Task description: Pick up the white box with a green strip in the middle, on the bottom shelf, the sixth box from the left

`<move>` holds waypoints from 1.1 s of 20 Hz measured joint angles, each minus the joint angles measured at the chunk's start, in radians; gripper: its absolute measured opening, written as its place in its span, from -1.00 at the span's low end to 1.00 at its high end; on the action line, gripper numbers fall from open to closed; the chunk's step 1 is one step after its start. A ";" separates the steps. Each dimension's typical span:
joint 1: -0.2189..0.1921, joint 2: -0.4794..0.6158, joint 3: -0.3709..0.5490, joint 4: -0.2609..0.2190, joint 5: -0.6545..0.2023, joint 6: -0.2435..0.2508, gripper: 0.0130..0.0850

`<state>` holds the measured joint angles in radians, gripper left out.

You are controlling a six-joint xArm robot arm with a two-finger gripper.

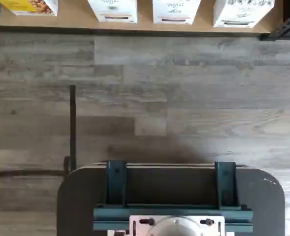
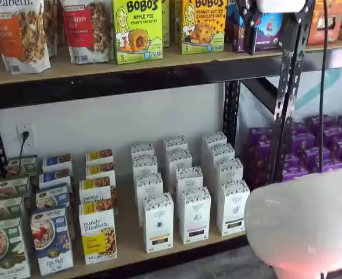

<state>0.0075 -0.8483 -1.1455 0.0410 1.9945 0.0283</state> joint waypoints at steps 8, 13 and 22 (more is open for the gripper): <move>-0.008 0.060 -0.032 0.011 0.109 -0.001 1.00; -0.011 0.015 0.069 -0.008 0.032 -0.015 1.00; -0.030 -0.113 0.330 -0.021 -0.205 -0.038 1.00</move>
<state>-0.0226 -0.9617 -0.8158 0.0205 1.7893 -0.0101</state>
